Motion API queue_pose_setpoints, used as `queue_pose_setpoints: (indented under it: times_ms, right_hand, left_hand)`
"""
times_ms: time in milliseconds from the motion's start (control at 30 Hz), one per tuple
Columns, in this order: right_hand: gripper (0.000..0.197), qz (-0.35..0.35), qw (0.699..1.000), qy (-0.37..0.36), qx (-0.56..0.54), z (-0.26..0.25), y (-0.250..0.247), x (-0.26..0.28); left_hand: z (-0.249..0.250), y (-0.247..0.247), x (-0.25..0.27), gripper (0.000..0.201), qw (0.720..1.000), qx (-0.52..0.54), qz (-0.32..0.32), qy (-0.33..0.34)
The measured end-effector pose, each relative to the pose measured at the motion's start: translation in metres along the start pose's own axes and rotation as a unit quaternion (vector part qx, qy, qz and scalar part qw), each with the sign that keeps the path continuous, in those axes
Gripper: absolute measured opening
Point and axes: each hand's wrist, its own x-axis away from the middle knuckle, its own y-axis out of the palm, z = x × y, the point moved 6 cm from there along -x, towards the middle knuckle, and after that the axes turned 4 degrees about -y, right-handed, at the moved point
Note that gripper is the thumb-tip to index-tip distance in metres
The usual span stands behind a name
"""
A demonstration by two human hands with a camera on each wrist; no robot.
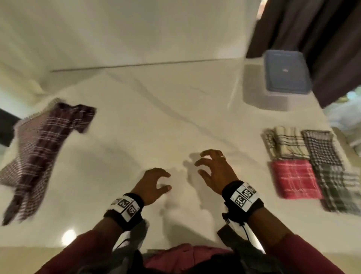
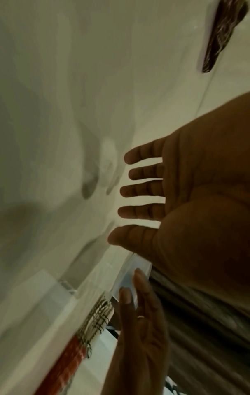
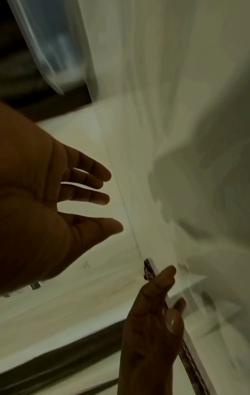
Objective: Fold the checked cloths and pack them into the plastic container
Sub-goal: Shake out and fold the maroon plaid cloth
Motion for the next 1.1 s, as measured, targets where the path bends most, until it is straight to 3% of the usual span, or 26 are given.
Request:
queue_pose_setpoints:
  times_ms: [67, 200, 300, 433, 567, 767, 867, 967, 1100]
  right_hand:
    - [0.015, -0.03, 0.999, -0.024, 0.0, -0.04, 0.037, -0.029]
    - [0.014, -0.11, 0.993, -0.041, -0.021, -0.111, 0.118, -0.077]
    - [0.019, -0.198, 0.978, -0.069, 0.006, -0.163, 0.181, -0.106]
    - [0.04, -0.298, 0.948, -0.108, 0.039, -0.228, 0.251, -0.139]
    - [0.071, -0.369, 0.913, -0.129, 0.121, -0.266, 0.297, -0.153]
    - [0.073, -0.363, 0.918, -0.073, 0.142, -0.263, 0.312, -0.15]
    - [0.074, -0.35, 0.924, -0.067, 0.139, -0.261, 0.31, -0.151]
    - [0.074, -0.344, 0.928, -0.063, 0.13, -0.261, 0.309, -0.151]
    - [0.074, -0.344, 0.928, -0.071, 0.127, -0.262, 0.307, -0.15]
  left_hand:
    - [-0.041, -0.03, 0.009, 0.067, 1.0, -0.017, 0.01, -0.009]
    - [-0.132, -0.097, 0.034, 0.041, 0.993, 0.012, 0.094, -0.072]
    - [-0.2, -0.131, 0.064, 0.042, 0.976, 0.006, 0.167, -0.142]
    - [-0.271, -0.162, 0.107, 0.039, 0.943, 0.011, 0.246, -0.224]
    - [-0.315, -0.165, 0.144, 0.046, 0.916, 0.019, 0.282, -0.285]
    - [-0.351, -0.165, 0.172, 0.051, 0.87, 0.075, 0.363, -0.325]
    - [-0.36, -0.168, 0.167, 0.047, 0.868, 0.077, 0.345, -0.35]
    - [-0.356, -0.181, 0.156, 0.027, 0.872, 0.081, 0.366, -0.314]
    - [-0.326, -0.208, 0.147, 0.021, 0.885, 0.133, 0.412, -0.171]
